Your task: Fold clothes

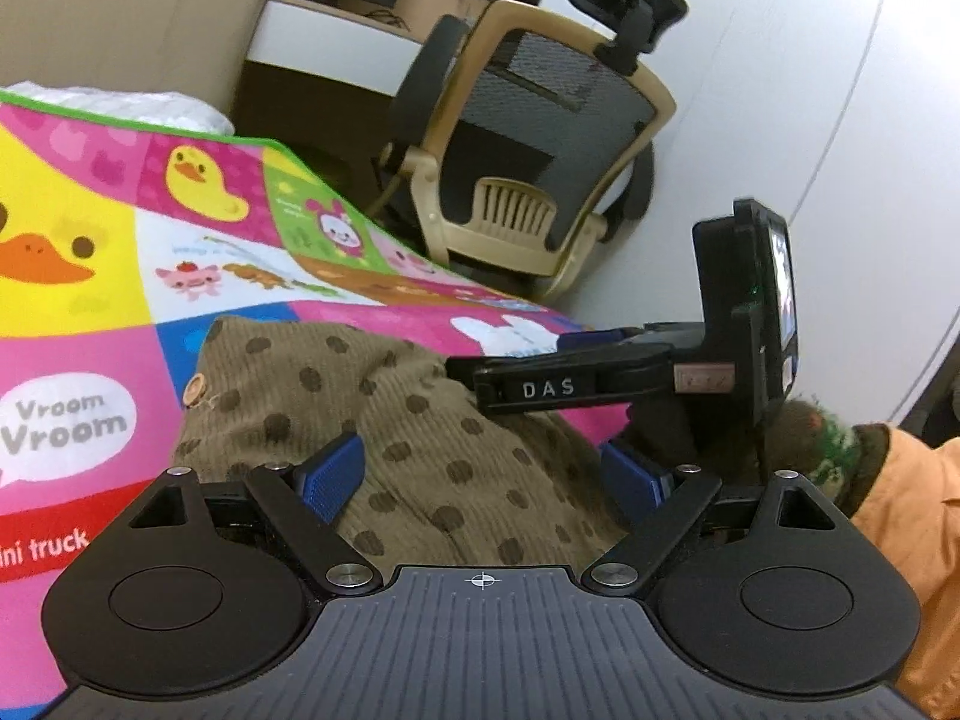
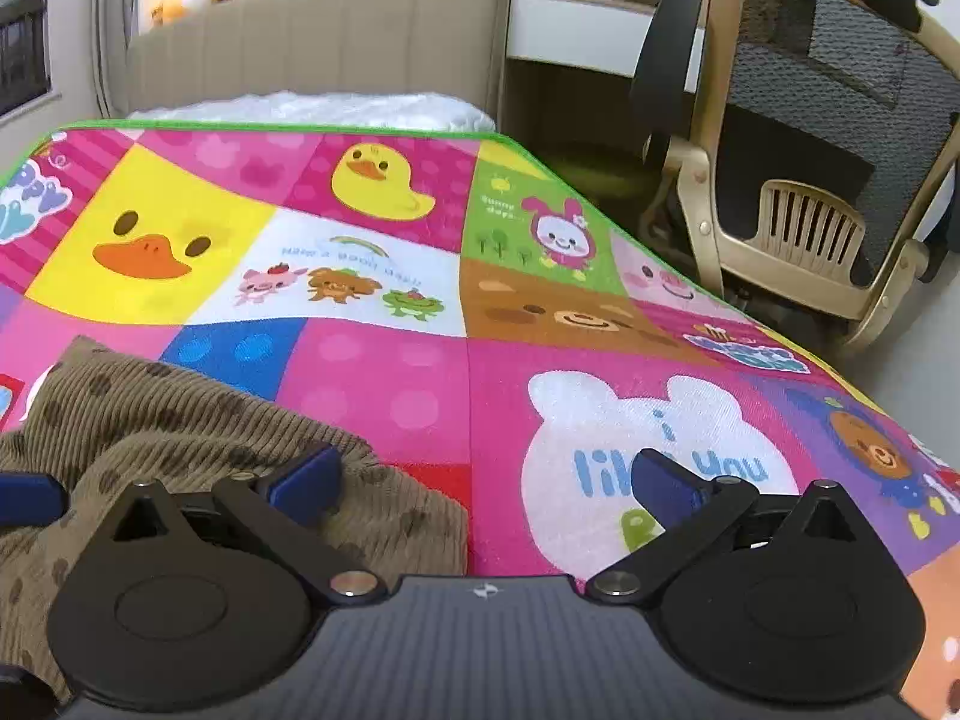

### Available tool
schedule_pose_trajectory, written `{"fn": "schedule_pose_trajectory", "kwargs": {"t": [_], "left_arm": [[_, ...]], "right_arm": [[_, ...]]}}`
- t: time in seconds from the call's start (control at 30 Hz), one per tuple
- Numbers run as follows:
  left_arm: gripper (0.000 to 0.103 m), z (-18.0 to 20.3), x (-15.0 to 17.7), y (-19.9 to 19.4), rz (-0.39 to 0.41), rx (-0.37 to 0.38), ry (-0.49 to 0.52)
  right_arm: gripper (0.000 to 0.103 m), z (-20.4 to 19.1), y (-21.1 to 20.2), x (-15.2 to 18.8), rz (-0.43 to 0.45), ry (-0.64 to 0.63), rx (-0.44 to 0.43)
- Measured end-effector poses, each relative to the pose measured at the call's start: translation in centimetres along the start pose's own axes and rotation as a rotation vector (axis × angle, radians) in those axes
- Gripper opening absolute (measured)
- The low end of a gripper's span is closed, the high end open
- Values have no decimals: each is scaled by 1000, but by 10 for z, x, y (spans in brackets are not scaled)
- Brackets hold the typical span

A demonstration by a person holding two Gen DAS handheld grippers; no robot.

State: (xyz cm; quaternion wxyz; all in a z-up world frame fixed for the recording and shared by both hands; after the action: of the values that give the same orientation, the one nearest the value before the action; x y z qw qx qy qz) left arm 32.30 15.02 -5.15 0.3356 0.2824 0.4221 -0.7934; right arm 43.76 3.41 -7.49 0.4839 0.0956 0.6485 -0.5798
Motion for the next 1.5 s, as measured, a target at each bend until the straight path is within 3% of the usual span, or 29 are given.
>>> {"fn": "schedule_pose_trajectory", "kwargs": {"t": [0.07,0.17,0.3,0.4,0.47,0.57,0.67,0.77,0.9,1.07,1.13,1.33,1.5], "left_arm": [[93,0,-5,-8,13,44,-16],[95,-13,-22,-24,108,94,-145],[95,-36,-24,-7,92,10,-231],[95,-33,-22,2,86,-10,-200],[95,-29,-22,3,80,-33,-184],[95,-26,-19,-13,86,-62,-191],[95,-19,0,-40,93,-93,-155],[96,-13,34,-60,79,-184,-77],[96,-12,79,-73,66,-298,-36],[96,0,113,-108,157,-271,-63],[96,7,123,-115,148,-281,-50],[96,28,145,-137,151,-304,-45],[96,38,156,-135,104,-329,-46]], "right_arm": [[102,6,-4,5,6,20,-8],[102,9,-23,13,48,18,-16],[102,1,-45,29,59,-27,-53],[103,-20,-42,52,-8,-186,14],[103,-25,-52,56,32,-218,49],[103,-21,-76,58,62,-144,-4],[103,-25,-105,73,94,-132,-79],[103,-31,-114,89,85,-182,-70],[103,-27,-114,97,93,-94,-59],[103,-26,-146,118,221,-19,-71],[103,-27,-164,124,295,-13,-63],[103,-28,-192,144,307,-8,-92],[103,-37,-211,158,293,-70,-144]]}}
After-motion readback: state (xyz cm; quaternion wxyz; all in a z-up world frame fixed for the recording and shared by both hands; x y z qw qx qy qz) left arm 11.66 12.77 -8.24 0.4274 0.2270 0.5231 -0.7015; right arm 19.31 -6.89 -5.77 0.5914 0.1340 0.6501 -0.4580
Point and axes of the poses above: each gripper's, at about its wrist camera, not at the fingertips, and y roughly the way its jaws point, z to its right, x to its underside, the point moved 6 cm from there along y, roughly the way its jaws point, and after that the axes turned 8 degrees about -y, right-handed, at the moved point
